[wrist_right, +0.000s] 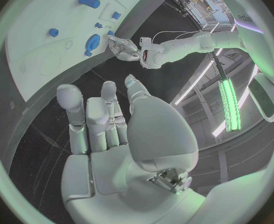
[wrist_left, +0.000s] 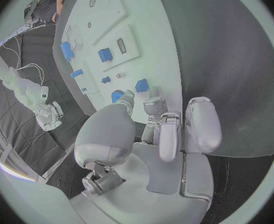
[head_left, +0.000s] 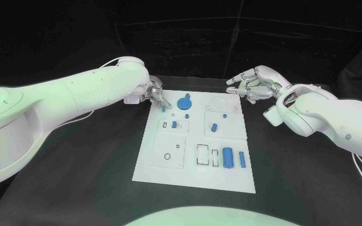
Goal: Assemble the parts on the task board
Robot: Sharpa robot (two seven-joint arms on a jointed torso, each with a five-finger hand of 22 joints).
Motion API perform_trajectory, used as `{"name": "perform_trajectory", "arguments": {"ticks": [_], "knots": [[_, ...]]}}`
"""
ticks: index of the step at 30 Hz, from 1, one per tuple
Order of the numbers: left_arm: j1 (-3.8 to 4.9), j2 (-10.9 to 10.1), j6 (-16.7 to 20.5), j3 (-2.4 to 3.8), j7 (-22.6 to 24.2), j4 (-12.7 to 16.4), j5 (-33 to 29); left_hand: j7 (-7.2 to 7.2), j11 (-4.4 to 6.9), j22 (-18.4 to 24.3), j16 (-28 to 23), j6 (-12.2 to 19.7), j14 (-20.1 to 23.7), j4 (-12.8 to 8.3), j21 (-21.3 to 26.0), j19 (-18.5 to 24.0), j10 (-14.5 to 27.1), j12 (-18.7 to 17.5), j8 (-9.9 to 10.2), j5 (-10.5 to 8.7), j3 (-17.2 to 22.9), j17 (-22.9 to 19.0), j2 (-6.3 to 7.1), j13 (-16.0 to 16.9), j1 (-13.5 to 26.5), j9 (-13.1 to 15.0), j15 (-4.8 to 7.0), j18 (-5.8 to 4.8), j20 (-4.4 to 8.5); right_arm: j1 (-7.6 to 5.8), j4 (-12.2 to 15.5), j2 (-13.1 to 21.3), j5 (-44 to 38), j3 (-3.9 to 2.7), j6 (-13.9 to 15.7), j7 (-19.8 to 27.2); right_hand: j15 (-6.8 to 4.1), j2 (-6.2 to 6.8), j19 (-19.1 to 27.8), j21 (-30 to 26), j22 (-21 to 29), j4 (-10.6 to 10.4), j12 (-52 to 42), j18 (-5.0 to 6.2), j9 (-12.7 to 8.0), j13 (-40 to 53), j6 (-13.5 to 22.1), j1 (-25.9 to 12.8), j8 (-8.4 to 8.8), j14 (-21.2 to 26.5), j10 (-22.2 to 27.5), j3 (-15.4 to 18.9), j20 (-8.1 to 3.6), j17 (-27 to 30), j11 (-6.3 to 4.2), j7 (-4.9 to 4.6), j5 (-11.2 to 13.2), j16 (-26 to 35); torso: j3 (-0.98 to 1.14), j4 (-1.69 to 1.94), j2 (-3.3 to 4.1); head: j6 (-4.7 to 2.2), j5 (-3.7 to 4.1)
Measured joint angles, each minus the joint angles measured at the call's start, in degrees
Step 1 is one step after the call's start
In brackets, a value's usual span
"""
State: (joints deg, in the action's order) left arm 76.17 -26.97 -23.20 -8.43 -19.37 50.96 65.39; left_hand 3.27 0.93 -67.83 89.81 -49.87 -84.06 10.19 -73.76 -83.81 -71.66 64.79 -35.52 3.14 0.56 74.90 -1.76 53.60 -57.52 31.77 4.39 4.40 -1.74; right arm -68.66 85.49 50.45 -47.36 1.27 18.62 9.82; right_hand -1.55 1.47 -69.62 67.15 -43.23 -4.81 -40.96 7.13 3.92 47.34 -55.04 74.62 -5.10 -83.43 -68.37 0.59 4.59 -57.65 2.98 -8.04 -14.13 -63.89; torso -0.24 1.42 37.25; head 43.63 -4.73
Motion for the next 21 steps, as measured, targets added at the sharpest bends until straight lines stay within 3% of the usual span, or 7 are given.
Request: {"name": "perform_trajectory", "arguments": {"ticks": [21], "knots": [[-0.08, 0.00, -0.25, 0.00, -0.01, 0.64, -0.07, 0.00, 0.21, 0.04, 0.00, 0.00, 0.00, -1.61, 0.00, -0.19, -0.21, 0.00, -0.48, 0.00, 0.51, 0.00, -1.78, -0.01, -3.51, 0.46, 0.00, 0.00, 0.19, 0.00, -0.12, -0.11, 0.01, 0.00, 0.06, 0.07, 0.00, 0.01, 0.00, 0.00, 0.10, 0.00, 0.00, 0.00, 0.00, -0.03, 0.00, 0.01, 0.00, 0.00, 0.00, 0.00, 0.00, 0.00, 0.00, 0.00, -0.21, 0.00, -0.02, 0.05, 0.00, 0.07, 0.02]]}}
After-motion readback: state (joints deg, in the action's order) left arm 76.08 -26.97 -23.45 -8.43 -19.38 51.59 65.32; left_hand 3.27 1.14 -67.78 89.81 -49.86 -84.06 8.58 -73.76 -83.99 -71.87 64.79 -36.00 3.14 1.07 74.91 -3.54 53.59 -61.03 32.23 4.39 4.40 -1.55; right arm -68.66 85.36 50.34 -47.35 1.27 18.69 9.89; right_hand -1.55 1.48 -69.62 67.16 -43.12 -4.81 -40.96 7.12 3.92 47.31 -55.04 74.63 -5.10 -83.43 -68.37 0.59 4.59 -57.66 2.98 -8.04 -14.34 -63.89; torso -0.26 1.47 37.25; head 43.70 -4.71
